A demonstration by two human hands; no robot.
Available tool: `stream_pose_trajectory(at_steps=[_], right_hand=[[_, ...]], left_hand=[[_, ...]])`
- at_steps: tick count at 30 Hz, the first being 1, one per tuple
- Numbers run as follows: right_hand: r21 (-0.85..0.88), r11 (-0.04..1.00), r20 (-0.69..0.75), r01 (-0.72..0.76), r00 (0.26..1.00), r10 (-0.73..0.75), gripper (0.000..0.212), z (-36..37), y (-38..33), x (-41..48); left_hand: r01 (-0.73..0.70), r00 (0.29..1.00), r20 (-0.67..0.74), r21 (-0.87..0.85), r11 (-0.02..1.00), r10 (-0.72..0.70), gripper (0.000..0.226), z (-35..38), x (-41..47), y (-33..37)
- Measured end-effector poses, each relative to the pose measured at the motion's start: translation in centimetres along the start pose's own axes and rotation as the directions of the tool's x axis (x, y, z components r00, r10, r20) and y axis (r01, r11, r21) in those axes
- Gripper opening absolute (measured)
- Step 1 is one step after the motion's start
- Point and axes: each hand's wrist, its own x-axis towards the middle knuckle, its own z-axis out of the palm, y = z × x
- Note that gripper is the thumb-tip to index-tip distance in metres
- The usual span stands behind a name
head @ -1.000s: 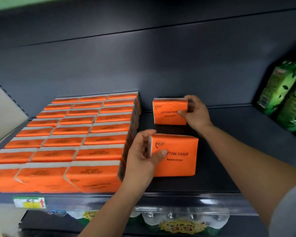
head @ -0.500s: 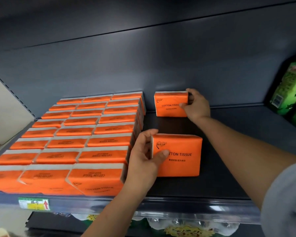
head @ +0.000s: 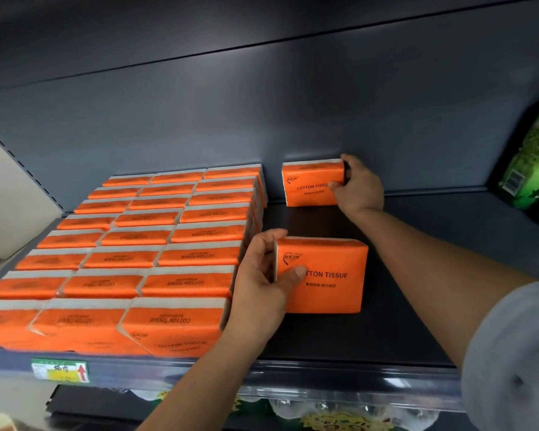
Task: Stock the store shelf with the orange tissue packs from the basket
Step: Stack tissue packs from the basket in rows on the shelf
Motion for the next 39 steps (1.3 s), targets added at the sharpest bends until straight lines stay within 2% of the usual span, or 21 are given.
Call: stream_pose_trajectory(at_steps=[5,6,8,9,10,11,12,14,16,18,20,21,22,23,24,25,26,27,28,30,39], right_hand=[[0.041,0.997,-0.025,-0.062,0.998,0.063,0.065,-0.5,-0.4,-0.5],[0.086,0.994,-0.054,-0.072,0.996,0.077,0.061,-0.8,-0.6,-0.8],[0.234,0.969,-0.077,-0.075,0.992,0.095,0.039,-2.2,-1.5,-1.8],[0.356,0.93,-0.003,-0.093,0.995,0.101,0.028,-3.2,-2.1,-2.5],[0.473,0.869,0.147,-0.144,0.986,0.083,0.026,-4.4,-2.6,-3.2],[0.54,0.817,0.328,-0.204,0.944,0.018,0.029,-5.8,-2.9,-4.0],[0.562,0.793,0.478,-0.236,0.875,-0.078,0.035,-7.2,-3.0,-4.8],[0.579,0.78,0.634,-0.238,0.733,-0.246,0.047,-9.5,-2.6,-5.8],[0.548,0.813,0.672,-0.196,0.682,-0.289,0.048,-10.9,-2.0,-6.4],[0.492,0.86,0.65,-0.138,0.715,-0.257,0.04,-11.5,-1.8,-6.9],[0.471,0.874,0.609,-0.119,0.761,-0.224,0.032,-11.6,-1.9,-7.1],[0.48,0.868,0.585,-0.122,0.783,-0.213,0.03,-11.5,-1.9,-7.1],[0.492,0.861,0.559,-0.129,0.805,-0.198,0.029,-11.4,-1.8,-7.1],[0.495,0.858,0.529,-0.133,0.83,-0.177,0.029,-11.2,-1.7,-6.9],[0.485,0.865,0.495,-0.13,0.856,-0.149,0.029,-10.9,-1.4,-6.8],[0.46,0.88,0.458,-0.12,0.881,-0.12,0.03,-10.6,-1.2,-6.6],[0.431,0.896,0.429,-0.111,0.898,-0.095,0.03,-10.1,-0.9,-6.4],[0.408,0.907,0.407,-0.105,0.91,-0.078,0.03,-9.5,-0.8,-6.3],[0.394,0.914,0.39,-0.103,0.918,-0.065,0.03,-8.9,-0.8,-6.3],[0.368,0.925,0.358,-0.092,0.933,-0.049,0.029,-7.7,-0.7,-5.9],[0.138,0.99,0.169,0.034,0.984,-0.058,0.035,-3.9,-0.7,-2.8]], left_hand=[[0.009,1.0,-0.005,-0.003,1.0,-0.009,0.04,0.2,0.2,0.1],[0.007,1.0,-0.01,-0.001,1.0,-0.007,0.039,0.3,0.2,0.1],[-0.001,1.0,-0.019,0.003,1.0,0.002,0.039,0.5,0.2,0.3],[-0.004,1.0,-0.024,0.002,1.0,0.004,0.039,0.7,0.1,0.5],[-0.003,1.0,-0.027,-0.003,1.0,0.003,0.04,0.9,0.1,0.7],[-0.005,1.0,-0.03,-0.011,1.0,0.005,0.04,1.1,0.1,1.1],[-0.017,0.999,-0.036,-0.028,0.999,0.016,0.039,1.3,0.2,1.5],[-0.055,0.997,-0.055,-0.063,0.996,0.052,0.038,1.5,0.4,2.4],[-0.068,0.996,-0.071,-0.078,0.995,0.062,0.038,1.4,0.6,3.3],[-0.066,0.996,-0.067,-0.026,0.998,0.064,0.038,1.1,0.9,3.7],[-0.058,0.997,-0.037,0.156,0.986,0.065,0.041,0.4,1.1,3.9],[-0.084,0.995,-0.016,0.344,0.935,0.095,0.048,-0.1,1.3,4.0],[-0.124,0.99,0.017,0.569,0.813,0.138,0.058,-0.7,1.5,4.3],[-0.159,0.983,0.062,0.769,0.619,0.175,0.066,-1.4,1.5,4.7],[-0.185,0.975,0.116,0.898,0.4,0.19,0.072,-2.0,1.6,5.1],[-0.19,0.975,0.161,0.959,0.209,0.151,0.075,-2.5,1.8,5.3],[-0.181,0.981,0.176,0.981,0.064,0.076,0.077,-2.9,1.9,5.5],[-0.162,0.987,0.162,0.986,-0.026,0.001,0.077,-3.2,1.9,5.6],[-0.138,0.989,0.134,0.988,-0.066,-0.058,0.077,-3.5,2.0,5.5],[-0.119,0.988,0.112,0.991,-0.06,-0.109,0.077,-3.8,2.1,5.4],[-0.142,0.987,0.14,0.99,-0.012,-0.078,0.076,-4.2,2.4,5.1]])
